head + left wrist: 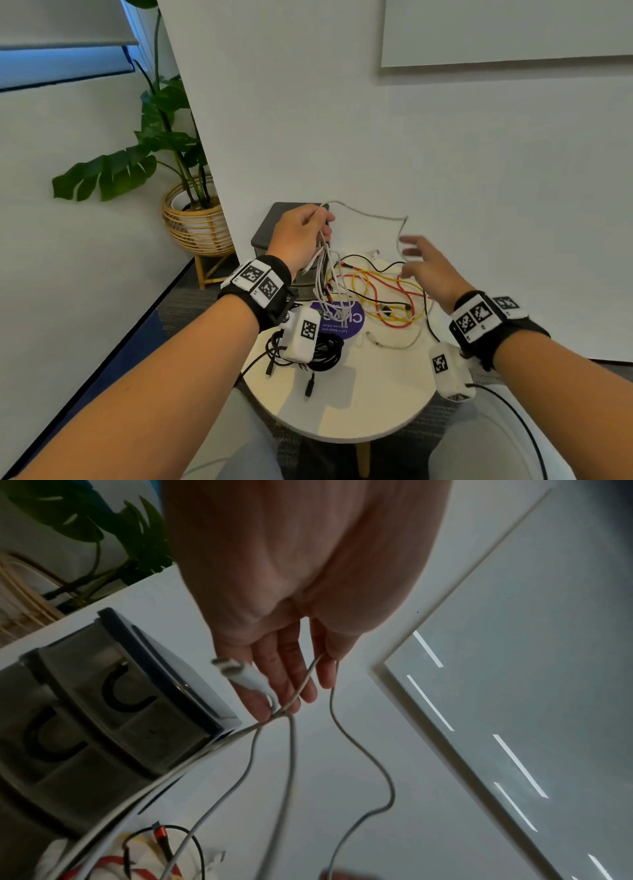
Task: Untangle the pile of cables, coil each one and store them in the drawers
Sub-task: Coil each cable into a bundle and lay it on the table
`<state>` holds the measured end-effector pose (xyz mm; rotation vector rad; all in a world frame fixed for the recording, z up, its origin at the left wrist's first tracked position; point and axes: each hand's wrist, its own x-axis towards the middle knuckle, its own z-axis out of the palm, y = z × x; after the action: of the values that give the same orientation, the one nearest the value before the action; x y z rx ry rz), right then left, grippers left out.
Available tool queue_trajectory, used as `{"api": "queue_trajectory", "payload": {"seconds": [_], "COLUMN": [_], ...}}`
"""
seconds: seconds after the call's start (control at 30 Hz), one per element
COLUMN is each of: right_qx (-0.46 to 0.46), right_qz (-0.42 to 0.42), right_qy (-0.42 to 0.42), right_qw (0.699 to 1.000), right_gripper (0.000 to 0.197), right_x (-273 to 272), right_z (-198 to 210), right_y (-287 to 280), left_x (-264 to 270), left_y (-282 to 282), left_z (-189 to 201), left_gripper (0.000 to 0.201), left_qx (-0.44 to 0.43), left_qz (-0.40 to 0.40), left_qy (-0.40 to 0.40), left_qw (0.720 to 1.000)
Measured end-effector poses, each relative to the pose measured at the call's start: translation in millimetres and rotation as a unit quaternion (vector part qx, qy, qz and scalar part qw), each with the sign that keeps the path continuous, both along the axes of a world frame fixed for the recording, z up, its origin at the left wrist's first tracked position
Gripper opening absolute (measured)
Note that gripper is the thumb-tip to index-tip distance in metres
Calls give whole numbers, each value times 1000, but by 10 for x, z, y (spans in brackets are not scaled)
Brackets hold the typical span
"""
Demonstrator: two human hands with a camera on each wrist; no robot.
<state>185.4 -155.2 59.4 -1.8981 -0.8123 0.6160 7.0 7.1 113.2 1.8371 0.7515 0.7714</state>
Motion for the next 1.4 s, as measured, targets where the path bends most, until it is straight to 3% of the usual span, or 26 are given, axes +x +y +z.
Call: {"api": "queue_trajectory", "payload": {"seconds": [0.07, 0.2, 0.27, 0.33, 0.43, 0.5, 0.6, 0.67, 0.8, 0.93, 1.0, 1.1, 1.2, 1.33, 1.4], "right_qx": [43, 83, 117, 103, 16, -50, -124, -90, 16, -155, -169, -134, -77, 40, 95], "right_qz": [-7, -13, -6, 17, 72, 116, 193, 229, 158, 221, 230, 210, 198, 159, 130], "right_qy": [-43, -216, -245, -272, -375, -389, -366, -311, -273, -336, -336, -328, -296, -149, -82], "right_qw": [998, 973, 962, 957, 924, 912, 902, 918, 949, 903, 897, 911, 931, 975, 984], "right_gripper": [78, 107, 110, 95, 37, 31, 32, 31, 18, 32, 18, 29, 28, 31, 32], "right_x": [-51, -201, -292, -359, -413, -464, -489, -487, -466, -427, -406, -379, -361, -385, -399], "right_z": [195, 527, 637, 723, 839, 924, 995, 1020, 1158, 1097, 1000, 991, 1080, 1257, 1374], "right_y": [80, 228, 306, 377, 471, 524, 626, 678, 717, 744, 753, 759, 763, 790, 797], "left_x": [32, 72, 76, 70, 45, 35, 28, 19, -10, -9, -1, -1, -19, -30, -26], "left_y": [10, 7, 1, 7, 36, 66, 90, 101, 116, 118, 110, 96, 120, 153, 159], "left_z": [23, 5, -18, -34, -58, -70, -70, -75, -111, -114, -107, -107, -149, -221, -261], "left_gripper": [26, 27, 28, 28, 25, 27, 24, 22, 21, 22, 19, 11, 6, 9, 12], "left_qx": [6, 33, 41, 42, 55, 64, 69, 75, 79, 94, 105, 125, 125, 120, 109], "left_qz": [-12, -38, -39, -35, -36, -38, -39, -46, -50, -44, -48, -55, -50, -50, -52], "left_qy": [8, 31, 34, 32, 31, 29, 17, 15, 17, 6, 10, 31, 40, 58, 70], "left_qw": [1000, 998, 998, 998, 997, 997, 997, 996, 995, 995, 993, 990, 990, 990, 990]}}
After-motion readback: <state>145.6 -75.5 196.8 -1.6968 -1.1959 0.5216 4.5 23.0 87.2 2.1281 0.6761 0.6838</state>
